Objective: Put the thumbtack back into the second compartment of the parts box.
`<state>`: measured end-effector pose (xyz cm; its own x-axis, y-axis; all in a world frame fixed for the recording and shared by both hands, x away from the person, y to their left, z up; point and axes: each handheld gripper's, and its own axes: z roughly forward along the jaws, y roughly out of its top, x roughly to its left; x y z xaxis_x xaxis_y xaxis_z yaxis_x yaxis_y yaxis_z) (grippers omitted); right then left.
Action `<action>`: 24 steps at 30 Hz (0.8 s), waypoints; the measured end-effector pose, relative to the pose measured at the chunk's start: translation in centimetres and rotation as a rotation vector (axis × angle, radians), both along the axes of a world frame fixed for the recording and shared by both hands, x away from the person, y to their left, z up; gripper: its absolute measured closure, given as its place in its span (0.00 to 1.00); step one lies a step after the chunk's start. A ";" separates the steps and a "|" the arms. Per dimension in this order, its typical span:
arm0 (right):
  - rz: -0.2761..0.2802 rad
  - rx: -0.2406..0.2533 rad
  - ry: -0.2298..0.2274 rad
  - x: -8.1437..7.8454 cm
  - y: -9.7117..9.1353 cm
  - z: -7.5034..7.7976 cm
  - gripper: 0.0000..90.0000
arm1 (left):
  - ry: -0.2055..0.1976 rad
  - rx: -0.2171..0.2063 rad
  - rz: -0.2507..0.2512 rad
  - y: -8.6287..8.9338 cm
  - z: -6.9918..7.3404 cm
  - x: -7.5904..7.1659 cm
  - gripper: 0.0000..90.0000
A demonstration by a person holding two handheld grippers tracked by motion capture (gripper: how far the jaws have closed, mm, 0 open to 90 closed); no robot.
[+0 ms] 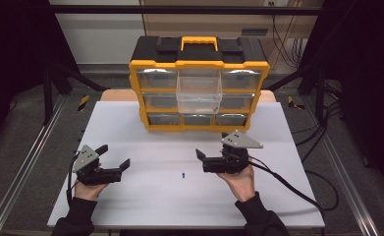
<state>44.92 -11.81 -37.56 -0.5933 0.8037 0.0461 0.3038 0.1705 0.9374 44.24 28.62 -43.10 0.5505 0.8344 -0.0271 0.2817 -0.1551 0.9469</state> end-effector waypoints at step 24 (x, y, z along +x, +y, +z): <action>0.113 -0.115 0.201 0.6 4.9 -7.4 0.14 | 0.003 0.000 0.001 0.0 -0.1 0.1 0.01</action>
